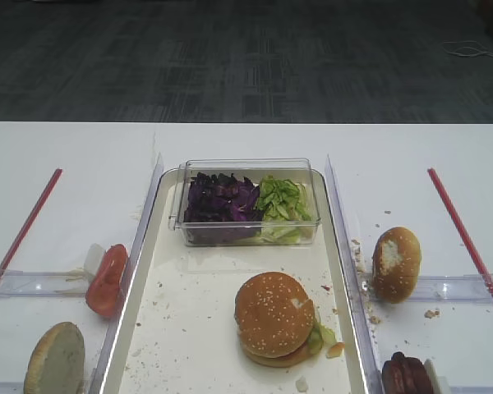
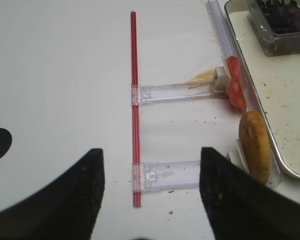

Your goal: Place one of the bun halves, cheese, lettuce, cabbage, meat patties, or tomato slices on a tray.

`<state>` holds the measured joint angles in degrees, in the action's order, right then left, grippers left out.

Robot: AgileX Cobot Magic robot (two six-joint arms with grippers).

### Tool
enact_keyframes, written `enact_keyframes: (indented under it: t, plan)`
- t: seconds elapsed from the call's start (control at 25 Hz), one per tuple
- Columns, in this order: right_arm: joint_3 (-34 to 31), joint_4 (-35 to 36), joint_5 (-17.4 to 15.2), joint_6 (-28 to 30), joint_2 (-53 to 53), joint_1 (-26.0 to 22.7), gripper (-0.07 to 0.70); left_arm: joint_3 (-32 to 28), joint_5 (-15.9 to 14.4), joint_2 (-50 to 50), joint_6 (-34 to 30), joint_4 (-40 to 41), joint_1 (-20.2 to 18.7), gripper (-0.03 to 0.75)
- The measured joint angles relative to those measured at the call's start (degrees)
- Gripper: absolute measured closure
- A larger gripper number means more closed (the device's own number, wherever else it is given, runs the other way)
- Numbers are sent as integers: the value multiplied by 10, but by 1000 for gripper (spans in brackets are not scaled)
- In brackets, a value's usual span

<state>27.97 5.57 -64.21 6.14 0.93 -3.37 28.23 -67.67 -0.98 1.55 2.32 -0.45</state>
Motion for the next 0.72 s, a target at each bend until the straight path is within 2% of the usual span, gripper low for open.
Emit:
enact_keyframes:
  t: [0.72]
  plan:
    - [0,0,0,0,0,0,41,0,0,0,0,0,0,295]
